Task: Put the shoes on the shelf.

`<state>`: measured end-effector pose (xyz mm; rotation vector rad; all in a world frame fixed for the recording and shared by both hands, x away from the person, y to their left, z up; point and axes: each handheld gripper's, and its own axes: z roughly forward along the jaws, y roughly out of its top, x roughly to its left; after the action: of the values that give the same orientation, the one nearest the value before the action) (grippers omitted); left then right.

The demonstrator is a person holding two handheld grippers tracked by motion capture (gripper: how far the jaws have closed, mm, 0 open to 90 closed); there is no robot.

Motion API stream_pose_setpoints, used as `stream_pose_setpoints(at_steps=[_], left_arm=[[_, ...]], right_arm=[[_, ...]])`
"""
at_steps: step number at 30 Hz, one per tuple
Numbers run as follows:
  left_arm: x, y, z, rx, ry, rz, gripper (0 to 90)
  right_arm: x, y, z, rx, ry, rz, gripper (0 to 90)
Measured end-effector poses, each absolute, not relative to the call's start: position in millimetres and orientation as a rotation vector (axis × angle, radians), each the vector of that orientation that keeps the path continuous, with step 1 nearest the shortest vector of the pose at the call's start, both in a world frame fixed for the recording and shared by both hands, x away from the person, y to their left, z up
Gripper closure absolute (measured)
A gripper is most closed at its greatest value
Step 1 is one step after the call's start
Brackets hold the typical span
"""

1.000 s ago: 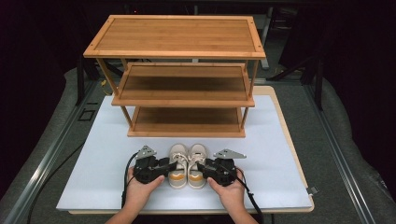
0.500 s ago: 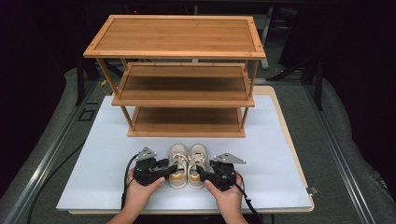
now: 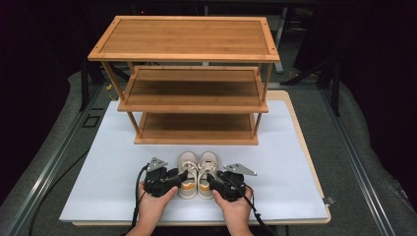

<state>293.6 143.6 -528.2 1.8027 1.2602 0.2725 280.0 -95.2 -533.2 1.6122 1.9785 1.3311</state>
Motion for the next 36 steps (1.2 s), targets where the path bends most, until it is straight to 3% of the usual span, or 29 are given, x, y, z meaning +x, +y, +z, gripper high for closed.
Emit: stream_pose_setpoints(at_steps=[9, 36], left_arm=[[287, 143, -537, 1.664, 1.314, 0.270, 53.2], [281, 141, -543, 1.572, 1.335, 0.293, 56.8]], right_arm=[[274, -90, -538, 1.687, 1.850, 1.371, 55.4], [267, -86, -545, 1.744, 1.698, 1.453, 60.1]])
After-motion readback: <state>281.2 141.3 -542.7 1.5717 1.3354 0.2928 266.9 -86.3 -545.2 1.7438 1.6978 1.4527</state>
